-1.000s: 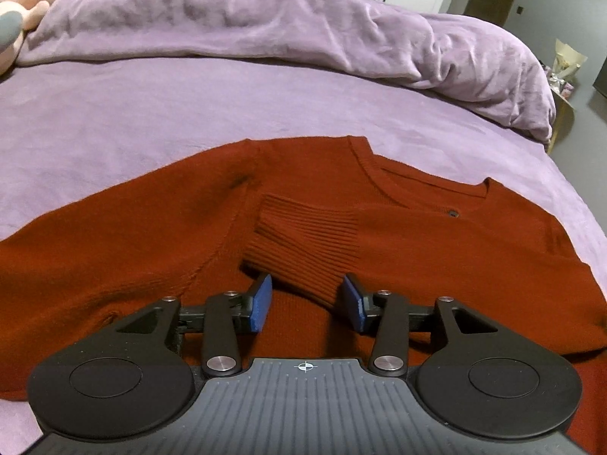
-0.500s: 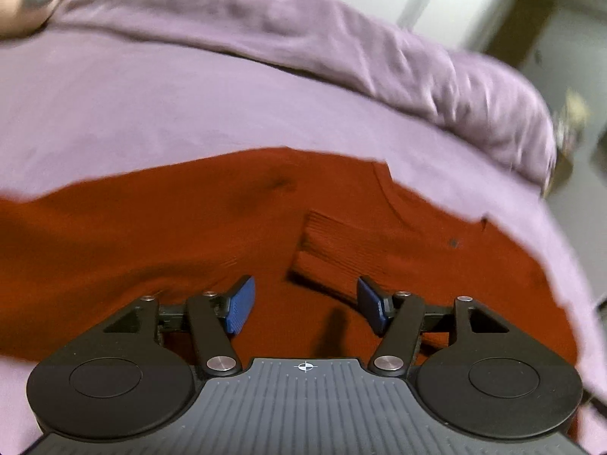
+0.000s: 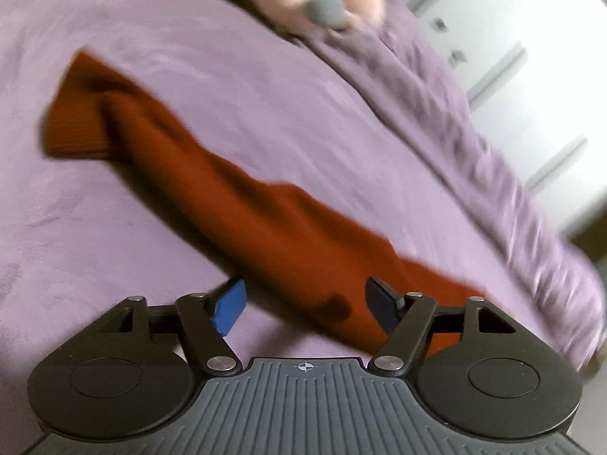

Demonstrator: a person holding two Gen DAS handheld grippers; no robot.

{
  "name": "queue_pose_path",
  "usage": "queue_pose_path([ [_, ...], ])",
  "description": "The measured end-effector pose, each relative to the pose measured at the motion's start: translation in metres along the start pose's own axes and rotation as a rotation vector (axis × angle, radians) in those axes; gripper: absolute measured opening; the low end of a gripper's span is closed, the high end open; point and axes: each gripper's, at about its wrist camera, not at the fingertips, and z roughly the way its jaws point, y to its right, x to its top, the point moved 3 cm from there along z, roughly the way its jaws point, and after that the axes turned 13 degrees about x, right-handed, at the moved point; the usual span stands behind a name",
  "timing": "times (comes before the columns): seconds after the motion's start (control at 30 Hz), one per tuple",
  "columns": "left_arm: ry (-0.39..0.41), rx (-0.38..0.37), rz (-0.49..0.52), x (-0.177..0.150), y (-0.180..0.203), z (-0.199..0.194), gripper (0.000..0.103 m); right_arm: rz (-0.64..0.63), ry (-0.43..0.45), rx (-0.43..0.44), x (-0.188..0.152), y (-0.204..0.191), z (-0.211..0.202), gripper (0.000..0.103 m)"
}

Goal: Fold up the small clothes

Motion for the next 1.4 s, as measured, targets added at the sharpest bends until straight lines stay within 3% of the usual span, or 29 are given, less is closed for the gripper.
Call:
queue_pose_path([
  [0.13, 0.063, -0.024, -0.171, 0.018, -0.022, 0.011, 0.07, 0.034, -0.001, 0.013, -0.003, -0.005, 0.003, 0.049],
  [0.2, 0.082, -0.015, -0.229, 0.026, -0.03, 0.02, 0.061, 0.035, -0.01, 0.011, -0.003, -0.006, 0.005, 0.049],
  [0.23, 0.083, -0.009, -0.256, 0.032, -0.034, 0.026, 0.051, 0.034, -0.01, 0.014, -0.003, -0.007, 0.006, 0.049],
  [0.27, 0.082, 0.0, -0.267, 0.035, -0.035, 0.029, 0.042, 0.035, -0.011, 0.018, -0.003, -0.008, 0.006, 0.049],
  [0.33, 0.07, 0.022, -0.261, 0.042, -0.034, 0.032, 0.037, 0.033, -0.013, 0.02, -0.004, -0.009, 0.008, 0.049],
  [0.4, 0.08, 0.02, -0.205, 0.045, -0.022, 0.028, 0.025, 0.024, -0.014, 0.018, -0.005, -0.011, 0.01, 0.049],
  [0.43, 0.093, 0.02, -0.16, 0.047, -0.021, 0.022, 0.012, 0.017, -0.014, 0.019, -0.005, -0.011, 0.01, 0.049],
  [0.5, 0.144, 0.003, -0.058, 0.046, 0.001, 0.006, 0.013, 0.003, -0.014, 0.019, -0.006, -0.012, 0.012, 0.049],
  [0.73, 0.245, -0.333, 0.341, 0.004, 0.14, -0.067, 0.013, 0.013, -0.007, 0.051, -0.004, -0.011, 0.013, 0.049],
  [0.8, 0.217, -0.421, 0.43, -0.023, 0.179, -0.078, 0.014, 0.021, -0.001, 0.065, -0.003, -0.009, 0.011, 0.049],
  [0.83, 0.18, -0.473, 0.485, -0.042, 0.198, -0.081, 0.02, 0.027, 0.001, 0.073, -0.003, -0.009, 0.011, 0.049],
  [0.87, 0.135, -0.513, 0.516, -0.061, 0.211, -0.081, 0.033, 0.033, 0.002, 0.078, -0.003, -0.008, 0.01, 0.049],
  [0.93, 0.004, -0.562, 0.561, -0.098, 0.227, -0.069, 0.045, 0.047, 0.002, 0.093, -0.003, -0.006, 0.009, 0.049],
  [1.1, -0.133, -0.441, 0.564, -0.144, 0.212, -0.042, 0.046, 0.028, -0.008, 0.139, 0.003, -0.01, 0.009, 0.049],
  [1.23, -0.131, -0.321, 0.56, -0.139, 0.189, -0.028, 0.05, -0.026, -0.043, 0.187, 0.01, -0.025, 0.024, 0.049],
  [1.4, -0.124, -0.269, 0.583, -0.131, 0.162, -0.032, 0.054, 0.028, -0.097, 0.291, 0.025, -0.046, 0.064, 0.049],
])
